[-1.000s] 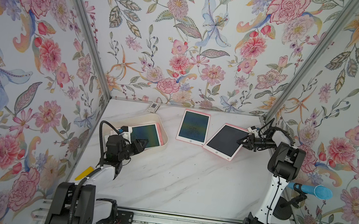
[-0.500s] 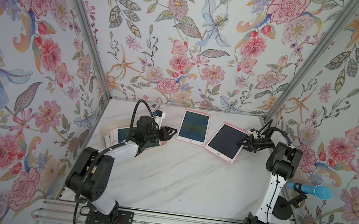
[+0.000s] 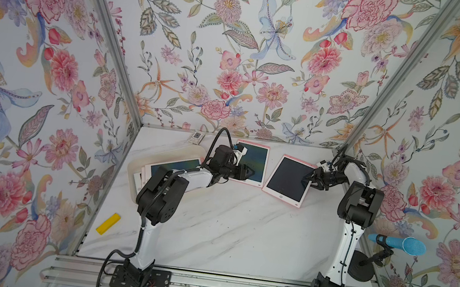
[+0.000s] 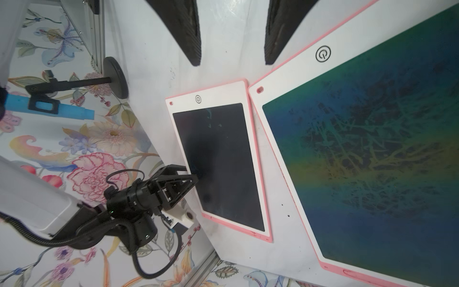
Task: Take out the writing tablet from the storage box
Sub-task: Place the writing tablet at the center of the board.
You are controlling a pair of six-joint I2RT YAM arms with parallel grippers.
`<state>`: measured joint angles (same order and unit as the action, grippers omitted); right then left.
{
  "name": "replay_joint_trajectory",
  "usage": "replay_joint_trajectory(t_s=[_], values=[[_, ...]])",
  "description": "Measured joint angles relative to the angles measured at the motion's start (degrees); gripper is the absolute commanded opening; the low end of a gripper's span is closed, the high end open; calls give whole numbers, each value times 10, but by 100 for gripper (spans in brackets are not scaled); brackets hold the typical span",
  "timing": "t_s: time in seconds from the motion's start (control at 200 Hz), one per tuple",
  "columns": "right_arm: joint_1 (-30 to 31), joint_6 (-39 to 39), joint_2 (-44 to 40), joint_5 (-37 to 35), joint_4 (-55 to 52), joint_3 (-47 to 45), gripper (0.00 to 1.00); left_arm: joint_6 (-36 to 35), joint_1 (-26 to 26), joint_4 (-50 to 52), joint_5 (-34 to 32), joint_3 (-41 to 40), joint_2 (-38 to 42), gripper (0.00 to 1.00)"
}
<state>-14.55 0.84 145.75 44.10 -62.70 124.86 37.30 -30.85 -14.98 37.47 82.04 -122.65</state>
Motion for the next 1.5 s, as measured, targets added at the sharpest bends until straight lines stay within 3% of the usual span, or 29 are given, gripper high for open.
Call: replay_joint_trajectory(t_s=[0.375,0.921,1.501], values=[[26,63,16,-63,9,57,55,-39,-33,129,-28,195,-147,44],[39,101,71,-88,22,162,57,-49,-61,256,-70,395,-254,45],[51,138,113,-70,49,229,57,-48,-69,317,-77,531,-328,47]])
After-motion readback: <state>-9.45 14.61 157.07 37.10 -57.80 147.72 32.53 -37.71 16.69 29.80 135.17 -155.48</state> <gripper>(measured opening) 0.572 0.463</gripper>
